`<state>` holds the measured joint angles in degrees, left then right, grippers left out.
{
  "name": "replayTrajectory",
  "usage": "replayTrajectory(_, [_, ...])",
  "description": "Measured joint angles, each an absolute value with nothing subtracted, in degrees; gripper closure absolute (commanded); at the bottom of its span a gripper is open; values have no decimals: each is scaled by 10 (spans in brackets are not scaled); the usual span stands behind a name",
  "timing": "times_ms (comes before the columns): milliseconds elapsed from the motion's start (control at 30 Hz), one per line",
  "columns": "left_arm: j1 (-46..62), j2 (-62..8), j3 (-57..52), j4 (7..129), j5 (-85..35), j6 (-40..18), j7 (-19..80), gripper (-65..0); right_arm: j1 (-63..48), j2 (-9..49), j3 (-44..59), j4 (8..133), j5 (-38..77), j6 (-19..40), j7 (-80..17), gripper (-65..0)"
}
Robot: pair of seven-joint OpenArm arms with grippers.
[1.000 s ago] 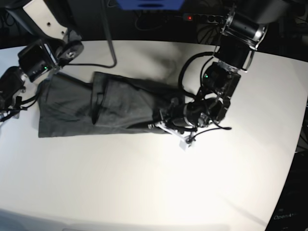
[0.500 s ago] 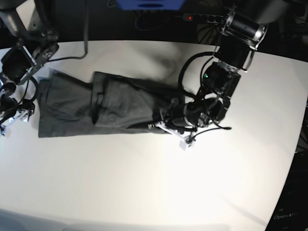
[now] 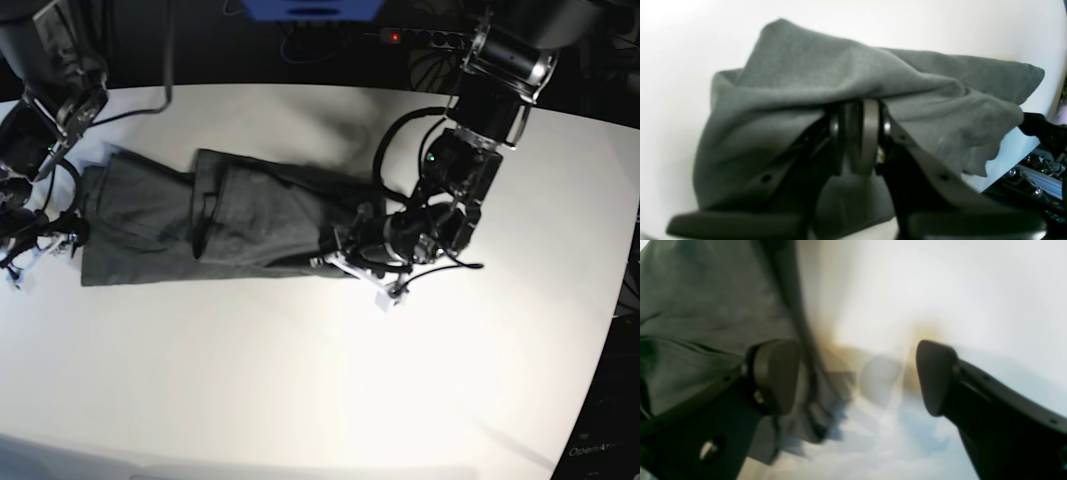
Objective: Fold the T-shirt properly
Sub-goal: 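Regrasp the strip end with the right gripper beside the left gripper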
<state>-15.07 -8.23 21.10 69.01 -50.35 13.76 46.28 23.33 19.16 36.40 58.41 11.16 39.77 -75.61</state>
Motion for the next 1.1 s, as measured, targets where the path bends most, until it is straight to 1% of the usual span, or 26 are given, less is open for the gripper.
replayTrajectory(133, [-151, -82, 211, 690, -503, 137, 463, -84, 233, 177, 360, 583, 170, 398, -757, -544])
replayTrajectory(233, [-151, -82, 211, 690, -503, 137, 463, -84, 233, 178, 360, 583, 186, 398, -767, -543])
replayTrajectory(600, [-151, -82, 211, 690, -503, 138, 463, -84, 225, 178, 365, 583, 186, 398, -770, -541])
replayTrajectory(800, [-151, -82, 211, 690, -503, 139, 463, -84, 217, 163, 413, 587, 200, 398, -760, -540])
replayTrajectory(1100, [-151, -83, 211, 690, -503, 139, 462, -84, 219, 139, 413, 592, 202, 399, -755, -538])
